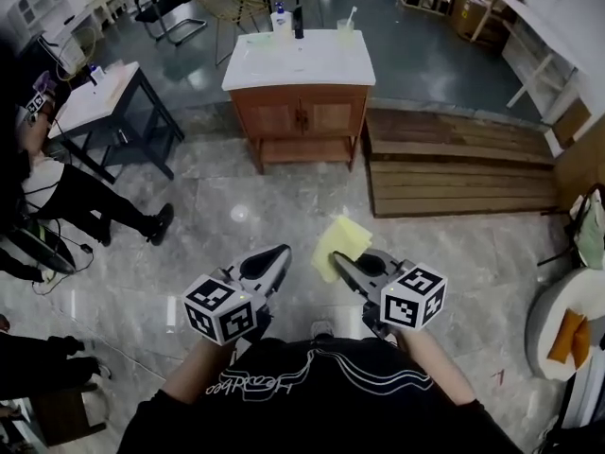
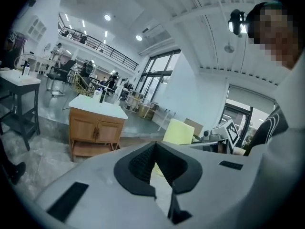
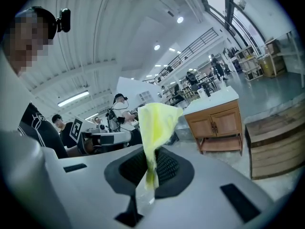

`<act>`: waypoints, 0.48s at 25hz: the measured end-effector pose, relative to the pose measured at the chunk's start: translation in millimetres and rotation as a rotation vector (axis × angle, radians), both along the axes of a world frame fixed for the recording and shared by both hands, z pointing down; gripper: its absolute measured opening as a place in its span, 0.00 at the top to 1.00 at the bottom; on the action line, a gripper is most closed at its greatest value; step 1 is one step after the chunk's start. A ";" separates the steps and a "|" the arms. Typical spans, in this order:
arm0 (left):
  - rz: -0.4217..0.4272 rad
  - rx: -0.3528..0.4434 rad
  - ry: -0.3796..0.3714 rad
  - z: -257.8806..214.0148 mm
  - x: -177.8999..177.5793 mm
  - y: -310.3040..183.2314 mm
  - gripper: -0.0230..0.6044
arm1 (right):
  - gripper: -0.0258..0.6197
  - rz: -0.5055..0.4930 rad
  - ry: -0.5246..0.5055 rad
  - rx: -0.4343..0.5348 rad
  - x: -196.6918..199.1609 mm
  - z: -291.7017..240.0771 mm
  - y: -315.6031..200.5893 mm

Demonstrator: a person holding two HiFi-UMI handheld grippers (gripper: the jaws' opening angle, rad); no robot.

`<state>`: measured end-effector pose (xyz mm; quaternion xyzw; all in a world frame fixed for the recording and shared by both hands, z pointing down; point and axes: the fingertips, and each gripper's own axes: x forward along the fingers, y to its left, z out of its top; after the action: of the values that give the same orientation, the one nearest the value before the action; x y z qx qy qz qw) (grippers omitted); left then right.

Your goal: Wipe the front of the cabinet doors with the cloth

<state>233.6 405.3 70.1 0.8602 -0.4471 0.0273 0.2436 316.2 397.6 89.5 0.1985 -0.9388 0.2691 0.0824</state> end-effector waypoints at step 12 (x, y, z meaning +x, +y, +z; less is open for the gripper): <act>-0.071 -0.051 0.033 25.1 -28.0 -49.9 0.95 | 0.90 -0.022 0.011 -0.053 -16.6 21.4 -57.2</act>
<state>205.6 355.4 95.2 0.8378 -0.4723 0.0159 0.2736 299.6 340.3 110.9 0.1872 -0.9331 0.2919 0.0957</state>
